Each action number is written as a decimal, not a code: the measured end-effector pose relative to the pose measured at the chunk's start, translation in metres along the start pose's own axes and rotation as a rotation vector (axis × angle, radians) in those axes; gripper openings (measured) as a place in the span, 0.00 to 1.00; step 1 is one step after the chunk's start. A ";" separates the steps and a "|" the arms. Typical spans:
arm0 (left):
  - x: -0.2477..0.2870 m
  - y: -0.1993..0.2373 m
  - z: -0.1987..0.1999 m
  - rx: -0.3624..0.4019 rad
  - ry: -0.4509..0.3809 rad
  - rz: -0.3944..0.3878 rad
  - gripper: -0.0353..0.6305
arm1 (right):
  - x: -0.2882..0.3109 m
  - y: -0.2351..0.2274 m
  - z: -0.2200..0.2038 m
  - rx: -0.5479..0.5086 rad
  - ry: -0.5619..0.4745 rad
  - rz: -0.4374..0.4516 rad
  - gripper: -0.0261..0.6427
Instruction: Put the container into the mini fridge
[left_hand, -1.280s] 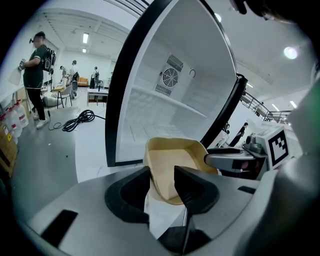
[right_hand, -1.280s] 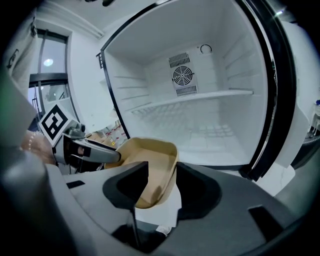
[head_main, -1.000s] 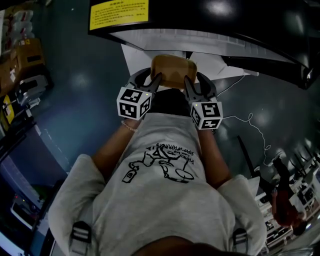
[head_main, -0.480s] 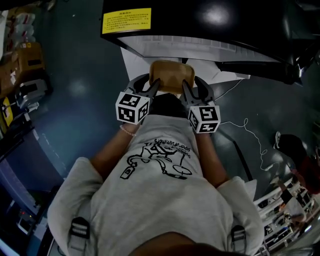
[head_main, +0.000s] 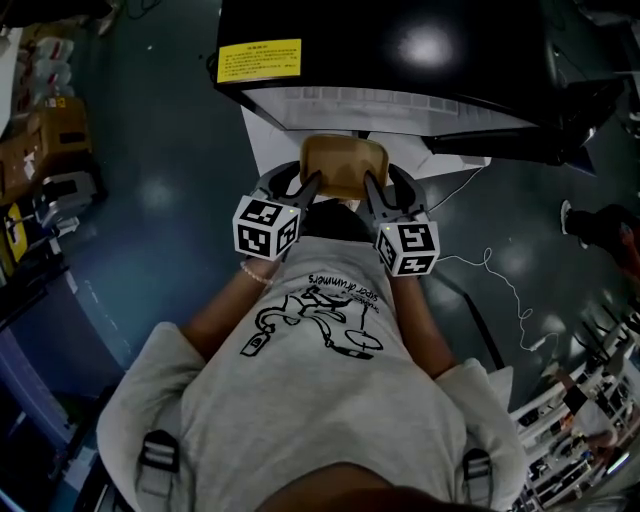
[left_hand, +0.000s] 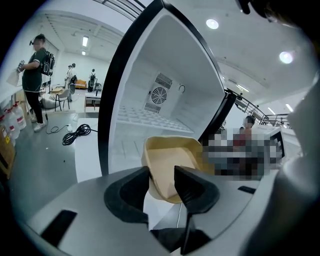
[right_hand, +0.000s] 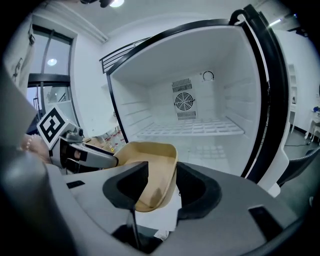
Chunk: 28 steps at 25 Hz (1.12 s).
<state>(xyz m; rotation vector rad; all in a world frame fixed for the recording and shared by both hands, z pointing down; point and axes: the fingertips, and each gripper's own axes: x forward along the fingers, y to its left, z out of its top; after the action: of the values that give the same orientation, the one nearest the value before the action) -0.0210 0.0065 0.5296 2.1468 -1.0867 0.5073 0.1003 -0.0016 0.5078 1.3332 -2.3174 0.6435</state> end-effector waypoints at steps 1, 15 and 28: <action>-0.001 -0.002 0.002 0.000 -0.003 -0.001 0.30 | -0.002 0.000 0.002 -0.002 -0.003 -0.001 0.29; -0.023 -0.028 0.016 -0.010 -0.038 -0.018 0.30 | -0.030 0.002 0.021 -0.012 -0.029 0.002 0.29; -0.028 -0.033 0.040 0.003 -0.083 -0.015 0.30 | -0.033 -0.001 0.046 -0.038 -0.061 0.004 0.29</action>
<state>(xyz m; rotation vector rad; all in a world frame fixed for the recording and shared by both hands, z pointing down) -0.0088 0.0075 0.4725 2.1935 -1.1146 0.4163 0.1122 -0.0053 0.4524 1.3485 -2.3690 0.5646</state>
